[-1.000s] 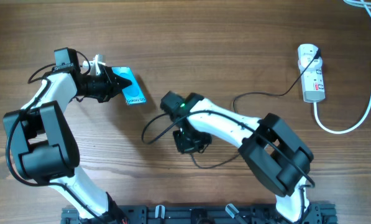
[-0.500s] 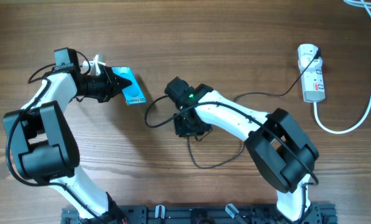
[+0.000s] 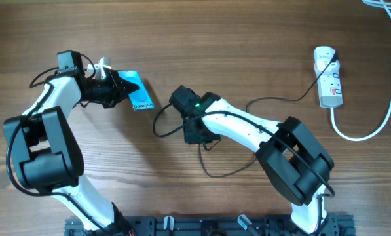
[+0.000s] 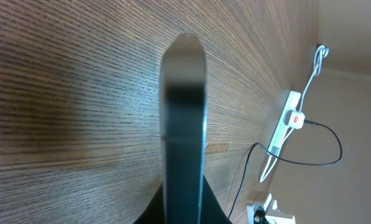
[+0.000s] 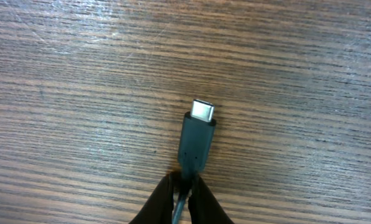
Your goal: Plug charger to phone and switch on socket
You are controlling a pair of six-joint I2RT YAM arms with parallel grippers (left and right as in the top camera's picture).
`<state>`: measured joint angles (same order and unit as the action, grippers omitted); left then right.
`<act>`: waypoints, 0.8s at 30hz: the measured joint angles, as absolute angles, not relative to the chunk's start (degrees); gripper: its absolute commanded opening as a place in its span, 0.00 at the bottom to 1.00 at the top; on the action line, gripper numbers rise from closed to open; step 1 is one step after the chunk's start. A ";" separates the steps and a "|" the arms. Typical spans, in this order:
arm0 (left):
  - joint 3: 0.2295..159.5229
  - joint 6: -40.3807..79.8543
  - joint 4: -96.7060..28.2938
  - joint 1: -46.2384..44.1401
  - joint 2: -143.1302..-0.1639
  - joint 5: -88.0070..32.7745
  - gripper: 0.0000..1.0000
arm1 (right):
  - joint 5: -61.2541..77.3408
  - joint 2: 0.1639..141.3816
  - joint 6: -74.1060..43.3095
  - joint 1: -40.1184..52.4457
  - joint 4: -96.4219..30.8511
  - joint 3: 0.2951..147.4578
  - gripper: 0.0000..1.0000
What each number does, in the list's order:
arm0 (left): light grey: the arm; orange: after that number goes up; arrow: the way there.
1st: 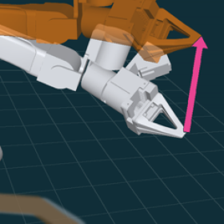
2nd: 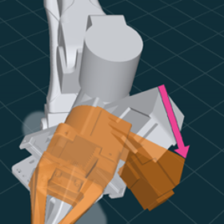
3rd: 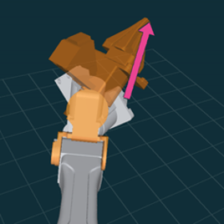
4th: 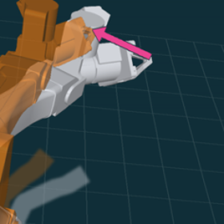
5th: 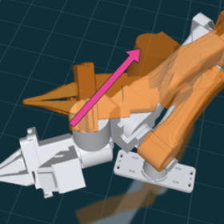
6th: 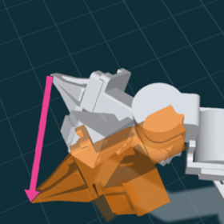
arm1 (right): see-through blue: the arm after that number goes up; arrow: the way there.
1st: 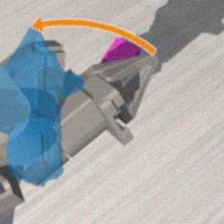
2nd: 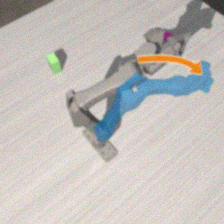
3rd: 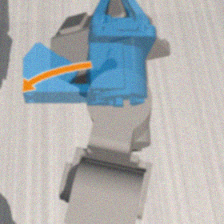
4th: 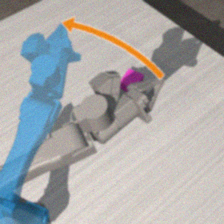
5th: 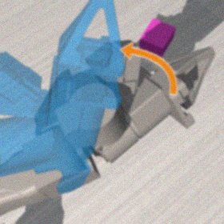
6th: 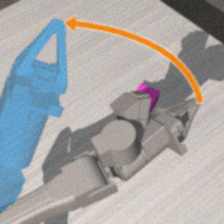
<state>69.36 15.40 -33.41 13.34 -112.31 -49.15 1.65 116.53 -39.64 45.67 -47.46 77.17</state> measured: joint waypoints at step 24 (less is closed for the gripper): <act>69.36 9.43 -33.43 13.34 -112.31 -57.65 0.04 | 13.85 112.71 -26.85 41.45 -45.71 76.29 0.05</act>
<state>69.36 9.43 -33.43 13.34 -112.31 -57.65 13.85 112.71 -26.85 41.45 -45.71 76.29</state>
